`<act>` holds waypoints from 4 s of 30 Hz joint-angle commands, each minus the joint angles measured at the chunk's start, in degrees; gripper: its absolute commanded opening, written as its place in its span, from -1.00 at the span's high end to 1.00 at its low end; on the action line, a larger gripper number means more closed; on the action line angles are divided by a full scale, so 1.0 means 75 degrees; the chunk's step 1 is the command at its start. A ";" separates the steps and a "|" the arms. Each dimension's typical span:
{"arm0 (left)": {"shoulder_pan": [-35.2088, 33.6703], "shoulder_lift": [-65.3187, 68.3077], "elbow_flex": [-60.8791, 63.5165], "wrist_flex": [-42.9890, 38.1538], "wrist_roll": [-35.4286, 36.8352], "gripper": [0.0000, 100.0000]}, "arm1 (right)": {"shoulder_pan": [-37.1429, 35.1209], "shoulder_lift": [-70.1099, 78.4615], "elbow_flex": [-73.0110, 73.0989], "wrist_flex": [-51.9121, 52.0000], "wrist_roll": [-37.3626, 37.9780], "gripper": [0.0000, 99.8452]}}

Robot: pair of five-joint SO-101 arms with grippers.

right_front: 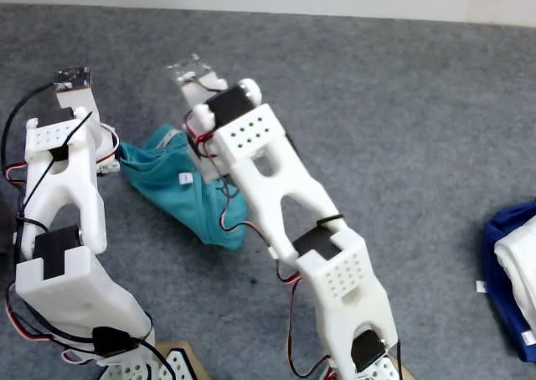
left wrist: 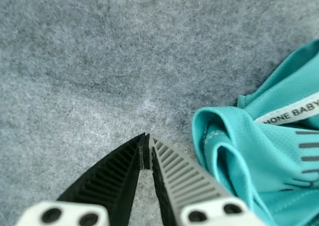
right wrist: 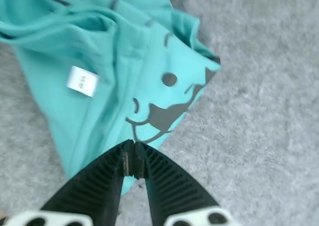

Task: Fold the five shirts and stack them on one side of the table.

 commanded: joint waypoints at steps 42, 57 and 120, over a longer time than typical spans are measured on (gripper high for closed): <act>-0.0615 -0.0381 -0.0322 -0.0152 0.0879 0.99 | -0.3241 0.0264 0.0850 -0.1131 -0.0387 0.99; -0.0088 -0.0381 -0.0252 -0.0152 0.0844 0.99 | -0.1741 -0.1330 0.0428 0.0193 0.0094 0.99; 0.1131 -0.0369 0.0123 0.0070 0.0105 0.99 | -0.0533 -0.4202 0.9547 -0.7906 -0.0738 0.52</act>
